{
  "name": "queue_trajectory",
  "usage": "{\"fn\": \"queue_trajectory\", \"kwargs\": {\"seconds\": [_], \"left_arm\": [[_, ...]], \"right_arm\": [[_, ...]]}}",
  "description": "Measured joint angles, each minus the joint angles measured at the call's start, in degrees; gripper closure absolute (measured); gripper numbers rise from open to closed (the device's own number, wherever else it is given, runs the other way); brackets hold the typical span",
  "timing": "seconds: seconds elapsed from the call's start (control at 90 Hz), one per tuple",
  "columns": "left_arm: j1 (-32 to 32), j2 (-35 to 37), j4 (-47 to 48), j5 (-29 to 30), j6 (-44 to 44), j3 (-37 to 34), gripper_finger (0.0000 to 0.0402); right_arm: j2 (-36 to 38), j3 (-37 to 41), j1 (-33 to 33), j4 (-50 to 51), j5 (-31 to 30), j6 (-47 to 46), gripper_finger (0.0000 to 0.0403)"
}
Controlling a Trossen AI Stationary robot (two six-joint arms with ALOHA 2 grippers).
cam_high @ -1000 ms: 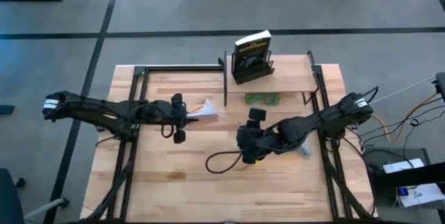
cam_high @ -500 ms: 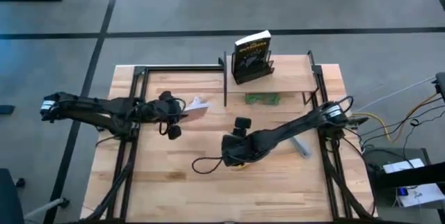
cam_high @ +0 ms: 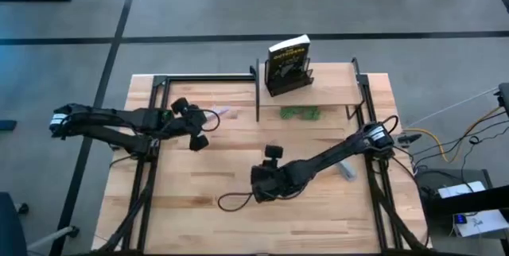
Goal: Stock shelves
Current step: Remove the pink notebook from the black desk organizer on the shelf
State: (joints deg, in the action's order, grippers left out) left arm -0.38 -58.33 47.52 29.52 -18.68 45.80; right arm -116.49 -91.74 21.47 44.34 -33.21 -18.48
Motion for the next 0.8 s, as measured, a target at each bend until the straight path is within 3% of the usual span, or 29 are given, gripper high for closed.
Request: {"fn": "queue_trajectory", "kwargs": {"seconds": [0.156, 0.411, 0.8], "left_arm": [[-0.2, -2.2, 5.6, -3.2, -7.6, 0.0, 0.0393], [-4.1, -4.7, 6.6, -11.0, -18.3, -0.2, 0.0393], [-13.5, -10.7, 12.4, -11.6, -37.0, -2.9, 0.0393]], "right_arm": [[0.0, 0.0, 2.1, 0.0, -3.3, -1.2, 0.0378], [0.0, 0.3, 3.1, -0.1, -4.5, 0.4, 0.0373], [0.0, 7.0, 3.0, -11.9, -4.3, 9.4, 0.0377]]}}
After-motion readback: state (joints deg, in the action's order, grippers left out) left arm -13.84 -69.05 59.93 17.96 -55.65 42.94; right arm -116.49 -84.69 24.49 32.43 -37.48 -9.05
